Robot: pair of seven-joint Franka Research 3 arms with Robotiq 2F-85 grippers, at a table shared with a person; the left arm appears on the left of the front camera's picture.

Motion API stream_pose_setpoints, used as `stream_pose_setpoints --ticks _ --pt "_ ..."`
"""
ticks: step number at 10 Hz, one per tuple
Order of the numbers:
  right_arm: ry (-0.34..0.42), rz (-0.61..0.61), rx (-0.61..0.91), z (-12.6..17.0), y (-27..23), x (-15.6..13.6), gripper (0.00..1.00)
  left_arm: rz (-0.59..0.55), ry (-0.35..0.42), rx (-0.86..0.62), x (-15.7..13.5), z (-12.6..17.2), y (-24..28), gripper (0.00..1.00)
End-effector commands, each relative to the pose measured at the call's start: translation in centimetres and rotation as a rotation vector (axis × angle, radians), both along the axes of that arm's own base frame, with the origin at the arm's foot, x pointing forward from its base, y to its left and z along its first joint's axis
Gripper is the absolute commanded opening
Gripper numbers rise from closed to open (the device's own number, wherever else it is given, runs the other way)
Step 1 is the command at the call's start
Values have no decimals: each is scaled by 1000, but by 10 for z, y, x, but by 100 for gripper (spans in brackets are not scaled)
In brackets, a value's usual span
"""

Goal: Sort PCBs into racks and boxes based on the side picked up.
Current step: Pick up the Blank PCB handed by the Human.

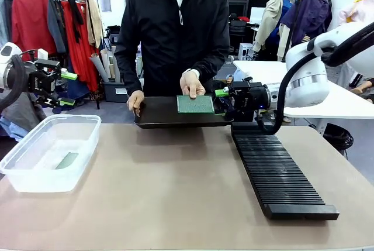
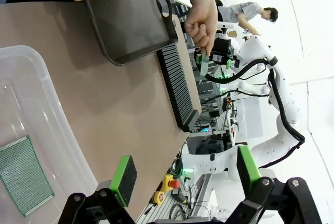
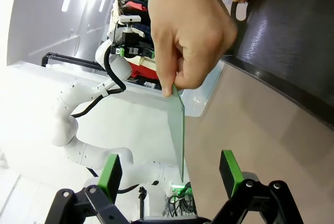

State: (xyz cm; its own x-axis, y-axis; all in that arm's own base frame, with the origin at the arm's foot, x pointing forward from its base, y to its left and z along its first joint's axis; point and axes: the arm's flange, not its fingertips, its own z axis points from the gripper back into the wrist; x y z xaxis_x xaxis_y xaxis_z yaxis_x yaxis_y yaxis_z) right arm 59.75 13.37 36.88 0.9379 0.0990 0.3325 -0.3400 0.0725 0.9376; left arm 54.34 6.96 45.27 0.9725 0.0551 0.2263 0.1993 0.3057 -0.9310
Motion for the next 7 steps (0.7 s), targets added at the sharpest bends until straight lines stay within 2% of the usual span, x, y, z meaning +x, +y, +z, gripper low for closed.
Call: stream_pose_setpoints --ticks 1,4,7 --pt "-48 -25 52 -5 13 14 100 7 4 6 -1 2 0 100" --pt "-54 -35 70 -11 33 26 100 7 4 6 -1 2 0 100" --pt "-75 -15 67 -6 47 29 100 7 4 6 -1 2 0 100"
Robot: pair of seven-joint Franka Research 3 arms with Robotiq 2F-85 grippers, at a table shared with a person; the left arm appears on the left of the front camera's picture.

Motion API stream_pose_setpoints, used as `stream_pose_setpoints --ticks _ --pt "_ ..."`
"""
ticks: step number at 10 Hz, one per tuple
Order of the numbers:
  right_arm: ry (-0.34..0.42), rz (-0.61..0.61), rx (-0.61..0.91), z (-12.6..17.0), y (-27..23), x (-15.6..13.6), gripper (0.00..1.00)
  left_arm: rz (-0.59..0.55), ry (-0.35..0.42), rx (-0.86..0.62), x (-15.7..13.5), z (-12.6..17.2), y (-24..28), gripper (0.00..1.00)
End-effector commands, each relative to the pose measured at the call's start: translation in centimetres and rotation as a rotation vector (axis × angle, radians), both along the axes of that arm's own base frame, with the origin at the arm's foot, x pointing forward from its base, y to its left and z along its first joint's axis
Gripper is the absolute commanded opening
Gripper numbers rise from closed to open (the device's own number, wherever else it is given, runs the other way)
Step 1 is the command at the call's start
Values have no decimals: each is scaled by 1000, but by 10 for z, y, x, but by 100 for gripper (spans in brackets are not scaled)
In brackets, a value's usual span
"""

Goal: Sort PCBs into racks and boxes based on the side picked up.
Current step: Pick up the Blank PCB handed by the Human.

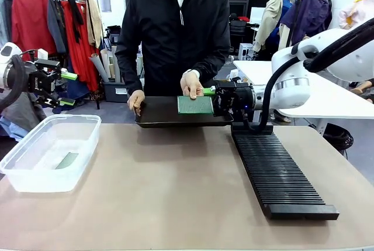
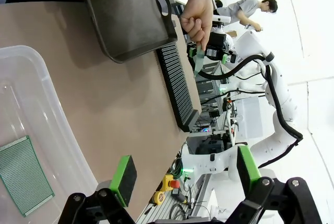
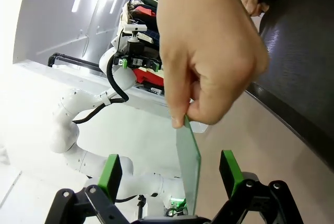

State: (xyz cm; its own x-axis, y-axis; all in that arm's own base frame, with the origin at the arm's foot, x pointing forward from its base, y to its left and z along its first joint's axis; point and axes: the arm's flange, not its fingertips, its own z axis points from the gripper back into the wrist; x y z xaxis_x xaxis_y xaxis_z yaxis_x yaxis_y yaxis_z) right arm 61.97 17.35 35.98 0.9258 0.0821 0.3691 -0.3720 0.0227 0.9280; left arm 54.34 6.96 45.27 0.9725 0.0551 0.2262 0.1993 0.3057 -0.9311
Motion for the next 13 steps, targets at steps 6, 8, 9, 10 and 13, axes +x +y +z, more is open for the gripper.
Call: stream_pose_setpoints --ticks 6,8,9,10,13 --pt "-51 -22 28 7 11 9 92 7 4 6 -1 2 0 100" --pt "-49 -25 30 7 11 9 61 7 4 6 -1 2 0 100" --pt "-47 -33 32 7 11 10 41 7 4 6 -1 2 0 100" --pt "-44 -44 36 7 10 11 21 7 4 6 -1 2 0 100" --pt "-33 -64 36 6 8 12 0 7 4 6 -1 2 0 100"
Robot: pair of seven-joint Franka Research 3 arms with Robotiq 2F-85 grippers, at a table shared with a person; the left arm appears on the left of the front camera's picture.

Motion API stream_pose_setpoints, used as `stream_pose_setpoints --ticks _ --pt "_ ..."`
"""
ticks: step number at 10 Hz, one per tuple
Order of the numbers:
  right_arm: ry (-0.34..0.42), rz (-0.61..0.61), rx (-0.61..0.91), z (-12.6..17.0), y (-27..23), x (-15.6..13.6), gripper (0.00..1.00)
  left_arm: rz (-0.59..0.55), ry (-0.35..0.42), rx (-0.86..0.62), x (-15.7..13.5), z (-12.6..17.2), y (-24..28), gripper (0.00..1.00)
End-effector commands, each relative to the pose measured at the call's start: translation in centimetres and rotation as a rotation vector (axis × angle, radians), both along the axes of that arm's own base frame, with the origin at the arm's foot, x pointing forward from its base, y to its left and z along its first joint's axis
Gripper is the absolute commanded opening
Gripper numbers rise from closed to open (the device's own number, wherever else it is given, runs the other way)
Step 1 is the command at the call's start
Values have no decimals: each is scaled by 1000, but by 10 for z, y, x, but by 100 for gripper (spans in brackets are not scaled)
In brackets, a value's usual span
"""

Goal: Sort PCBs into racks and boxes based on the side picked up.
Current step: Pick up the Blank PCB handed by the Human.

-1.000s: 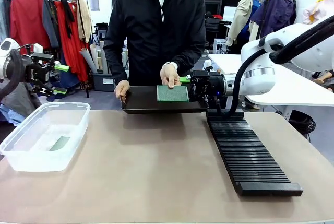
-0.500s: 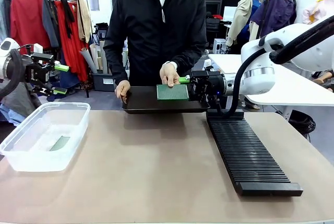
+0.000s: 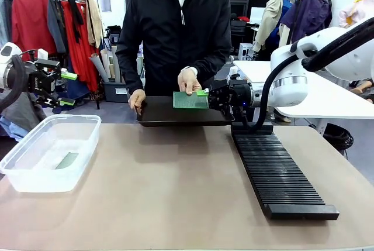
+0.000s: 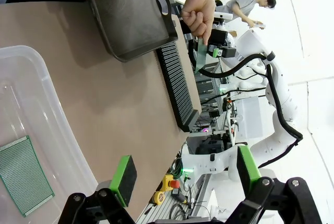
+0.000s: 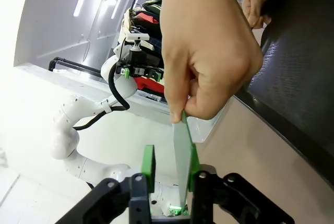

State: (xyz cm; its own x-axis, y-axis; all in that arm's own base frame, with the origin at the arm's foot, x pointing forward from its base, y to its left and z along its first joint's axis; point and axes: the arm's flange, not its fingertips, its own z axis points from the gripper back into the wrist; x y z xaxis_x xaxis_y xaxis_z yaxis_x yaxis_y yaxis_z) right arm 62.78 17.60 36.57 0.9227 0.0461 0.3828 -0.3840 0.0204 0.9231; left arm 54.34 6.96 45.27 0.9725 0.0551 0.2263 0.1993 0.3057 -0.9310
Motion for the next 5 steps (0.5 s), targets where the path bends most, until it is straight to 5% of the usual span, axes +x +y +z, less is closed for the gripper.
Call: stream_pose_setpoints --ticks 1,5 --pt "-13 -35 23 0 5 4 0 7 4 6 -1 2 0 100" --pt "13 -47 17 0 5 5 0 7 4 6 -1 2 0 100"
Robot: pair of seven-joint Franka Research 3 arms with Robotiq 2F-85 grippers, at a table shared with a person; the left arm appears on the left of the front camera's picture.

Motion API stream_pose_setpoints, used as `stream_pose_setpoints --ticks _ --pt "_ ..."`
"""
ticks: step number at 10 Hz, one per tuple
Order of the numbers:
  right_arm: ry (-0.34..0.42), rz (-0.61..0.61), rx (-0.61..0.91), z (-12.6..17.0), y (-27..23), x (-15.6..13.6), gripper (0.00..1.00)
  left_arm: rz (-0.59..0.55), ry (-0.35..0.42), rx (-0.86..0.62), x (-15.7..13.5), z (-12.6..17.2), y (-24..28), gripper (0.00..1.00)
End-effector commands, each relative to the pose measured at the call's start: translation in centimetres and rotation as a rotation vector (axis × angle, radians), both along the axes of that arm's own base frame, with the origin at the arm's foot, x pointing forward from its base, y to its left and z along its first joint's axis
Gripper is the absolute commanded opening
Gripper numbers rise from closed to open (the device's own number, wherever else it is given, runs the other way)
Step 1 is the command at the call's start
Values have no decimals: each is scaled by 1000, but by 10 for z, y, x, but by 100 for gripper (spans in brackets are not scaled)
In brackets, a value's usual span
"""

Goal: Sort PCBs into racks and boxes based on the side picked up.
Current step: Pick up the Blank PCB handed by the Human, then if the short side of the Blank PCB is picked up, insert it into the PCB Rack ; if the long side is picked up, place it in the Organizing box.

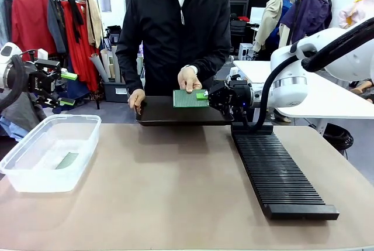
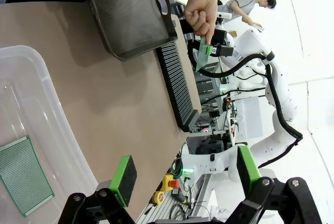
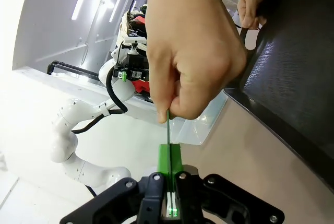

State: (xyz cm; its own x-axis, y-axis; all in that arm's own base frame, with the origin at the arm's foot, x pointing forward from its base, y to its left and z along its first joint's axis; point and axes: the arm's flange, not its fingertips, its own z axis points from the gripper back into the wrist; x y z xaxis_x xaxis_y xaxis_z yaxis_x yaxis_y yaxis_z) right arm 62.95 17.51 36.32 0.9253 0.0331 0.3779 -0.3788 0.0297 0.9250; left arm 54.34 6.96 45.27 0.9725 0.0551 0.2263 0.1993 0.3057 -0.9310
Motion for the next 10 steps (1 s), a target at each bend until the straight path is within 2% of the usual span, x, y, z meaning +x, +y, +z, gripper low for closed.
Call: stream_pose_setpoints --ticks 1,2,3,10 --pt "12 -12 24 2 6 2 0 7 4 6 -1 2 0 100" --pt "41 58 -18 3 6 -3 0 7 4 6 -1 2 0 100" --pt "0 1 0 0 0 0 0 7 4 6 -1 2 0 100" --pt "0 1 0 0 0 0 0 7 4 6 -1 2 0 100"
